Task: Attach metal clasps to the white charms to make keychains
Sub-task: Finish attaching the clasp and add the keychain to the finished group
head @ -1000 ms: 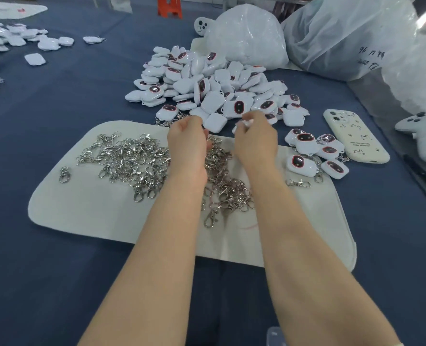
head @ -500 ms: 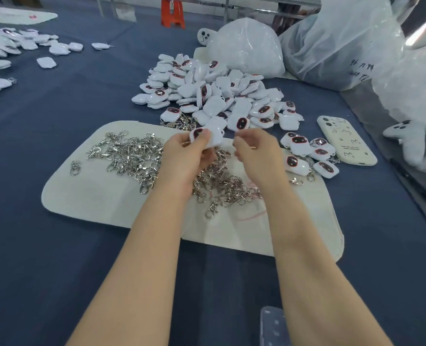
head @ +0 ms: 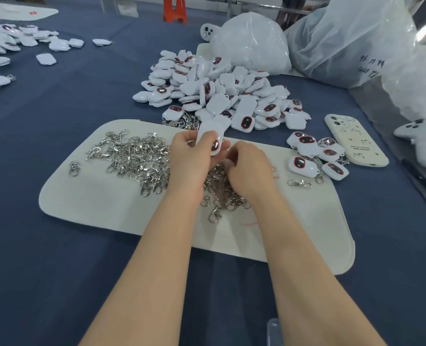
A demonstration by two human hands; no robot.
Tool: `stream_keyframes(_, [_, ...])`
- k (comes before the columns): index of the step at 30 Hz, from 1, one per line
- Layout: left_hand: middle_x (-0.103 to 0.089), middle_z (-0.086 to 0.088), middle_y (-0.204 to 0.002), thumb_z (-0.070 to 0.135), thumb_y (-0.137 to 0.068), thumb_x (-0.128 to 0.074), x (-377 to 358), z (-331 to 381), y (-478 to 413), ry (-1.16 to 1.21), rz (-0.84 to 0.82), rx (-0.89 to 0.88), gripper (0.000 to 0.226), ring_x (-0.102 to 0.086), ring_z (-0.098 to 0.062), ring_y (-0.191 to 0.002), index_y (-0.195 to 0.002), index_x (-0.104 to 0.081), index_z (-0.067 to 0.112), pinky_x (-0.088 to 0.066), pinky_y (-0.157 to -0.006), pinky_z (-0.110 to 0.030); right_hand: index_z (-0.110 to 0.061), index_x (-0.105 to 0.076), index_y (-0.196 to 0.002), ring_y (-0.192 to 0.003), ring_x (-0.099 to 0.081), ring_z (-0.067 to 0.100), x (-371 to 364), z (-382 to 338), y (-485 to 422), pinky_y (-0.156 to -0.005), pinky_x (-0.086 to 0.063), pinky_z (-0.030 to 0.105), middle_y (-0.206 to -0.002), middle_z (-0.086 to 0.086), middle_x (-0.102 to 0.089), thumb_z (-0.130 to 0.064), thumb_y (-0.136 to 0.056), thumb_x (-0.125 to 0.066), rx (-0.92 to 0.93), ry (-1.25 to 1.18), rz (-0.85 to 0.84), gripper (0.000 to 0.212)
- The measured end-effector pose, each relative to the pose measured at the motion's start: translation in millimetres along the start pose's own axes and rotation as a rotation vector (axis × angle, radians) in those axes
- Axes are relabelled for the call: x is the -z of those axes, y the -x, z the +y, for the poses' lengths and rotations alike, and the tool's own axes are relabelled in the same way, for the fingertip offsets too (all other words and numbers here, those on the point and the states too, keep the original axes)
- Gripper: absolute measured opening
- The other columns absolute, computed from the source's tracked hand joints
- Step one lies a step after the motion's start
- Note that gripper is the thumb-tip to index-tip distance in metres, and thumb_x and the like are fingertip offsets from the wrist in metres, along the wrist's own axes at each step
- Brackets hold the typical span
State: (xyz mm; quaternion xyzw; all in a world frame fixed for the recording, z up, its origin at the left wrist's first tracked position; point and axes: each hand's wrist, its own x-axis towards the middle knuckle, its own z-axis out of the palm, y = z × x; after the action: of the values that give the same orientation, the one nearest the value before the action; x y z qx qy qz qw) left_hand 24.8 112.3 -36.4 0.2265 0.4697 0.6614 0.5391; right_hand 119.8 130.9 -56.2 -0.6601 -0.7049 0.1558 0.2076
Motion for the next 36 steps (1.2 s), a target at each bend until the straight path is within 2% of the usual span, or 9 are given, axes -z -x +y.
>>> stream_keyframes(5, [-0.061, -0.022, -0.110, -0.005, -0.087, -0.050, 1, 1, -1, -0.033, 0.001, -0.065, 0.025, -0.071, -0.016, -0.071, -0.108, -0.047, 0.008, -0.055, -0.061, -0.021, -0.017, -0.054, -0.119, -0.112, -0.050, 0.031, 0, -1, 1, -0.095, -0.040, 0.045, -0.116, 0.009, -0.059, -0.027, -0.092, -0.055, 0.030, 0.001, -0.016, 0.029])
stream_keyframes(9, [-0.059, -0.020, -0.110, -0.005, -0.088, -0.050, 4, 6, -2, 0.059, 0.043, -0.079, 0.029, -0.070, -0.017, -0.072, -0.115, -0.047, 0.002, -0.057, -0.062, -0.023, -0.019, -0.060, -0.107, -0.109, -0.050, 0.029, -1, -1, 1, -0.095, -0.040, 0.044, -0.115, 0.008, -0.054, -0.028, -0.092, -0.058, 0.043, -0.036, 0.020, 0.019])
stream_keyframes(14, [-0.060, -0.012, -0.095, -0.001, -0.087, -0.054, 8, 12, -4, 0.085, 0.096, -0.071, 0.030, -0.070, -0.015, -0.069, -0.116, -0.045, -0.001, -0.057, -0.060, -0.024, -0.019, -0.053, -0.093, -0.098, -0.054, 0.025, -1, 1, 0, -0.087, -0.043, 0.038, -0.104, 0.004, -0.059, -0.019, -0.093, -0.054, 0.057, -0.091, 0.048, 0.001])
stream_keyframes(18, [-0.058, -0.002, -0.080, 0.001, -0.084, -0.053, 8, 10, -5, -0.189, 0.070, -0.100, 0.028, -0.058, -0.007, -0.062, -0.112, -0.049, 0.000, -0.053, -0.061, -0.022, -0.013, -0.050, -0.103, -0.094, -0.055, 0.023, 2, 4, 0, -0.077, -0.042, 0.035, -0.092, 0.003, -0.059, -0.015, -0.096, -0.049, 0.023, -0.151, 0.085, 0.008])
stream_keyframes(21, [-0.051, 0.007, -0.062, 0.007, -0.082, -0.058, 9, 6, -5, -0.451, 0.016, -0.204, 0.011, -0.043, -0.004, -0.049, -0.089, -0.061, 0.015, -0.038, -0.051, -0.016, -0.012, -0.052, -0.120, -0.092, -0.055, 0.018, 6, 6, -1, -0.083, -0.046, 0.035, -0.092, 0.001, -0.060, -0.010, -0.095, -0.048, 0.006, -0.250, 0.087, 0.025])
stream_keyframes(24, [-0.055, 0.013, -0.058, 0.010, -0.081, -0.065, 8, 4, -3, -0.563, -0.042, -0.299, 0.017, -0.044, 0.004, -0.042, -0.075, -0.065, 0.026, -0.035, -0.043, -0.009, -0.017, -0.064, -0.105, -0.087, -0.056, 0.012, 14, 8, -2, -0.081, -0.046, 0.027, -0.086, -0.006, -0.060, -0.009, -0.091, -0.052, -0.032, -0.434, 0.122, 0.020])
stream_keyframes(27, [-0.063, 0.011, -0.068, 0.015, -0.081, -0.067, 7, 4, -3, -0.601, -0.085, -0.316, 0.015, -0.051, 0.006, -0.049, -0.077, -0.066, 0.029, -0.042, -0.051, -0.010, -0.019, -0.065, -0.093, -0.084, -0.061, 0.014, 24, 5, -2, -0.082, -0.049, 0.030, -0.078, -0.008, -0.060, -0.006, -0.088, -0.056, -0.049, -0.661, 0.129, 0.016])
stream_keyframes(30, [-0.065, 0.007, -0.072, 0.016, -0.083, -0.068, 6, 2, -4, -0.589, -0.122, -0.269, 0.013, -0.057, -0.004, -0.061, -0.079, -0.066, 0.028, -0.052, -0.068, -0.026, -0.017, -0.064, -0.091, -0.075, -0.062, 0.012, 30, 2, 0, -0.075, -0.050, 0.026, -0.078, -0.003, -0.062, -0.005, -0.089, -0.057, -0.009, -0.741, 0.086, 0.014])
stream_keyframes(36, [-0.060, 0.002, -0.071, 0.011, -0.085, -0.065, 4, 0, -4, -0.557, -0.149, -0.255, 0.011, -0.055, -0.012, -0.062, -0.086, -0.065, 0.021, -0.046, -0.067, -0.030, -0.022, -0.064, -0.083, -0.062, -0.060, 0.000, 33, -1, 1, -0.060, -0.047, 0.011, -0.075, -0.003, -0.064, -0.005, -0.090, -0.057, 0.043, -0.784, 0.051, 0.020])
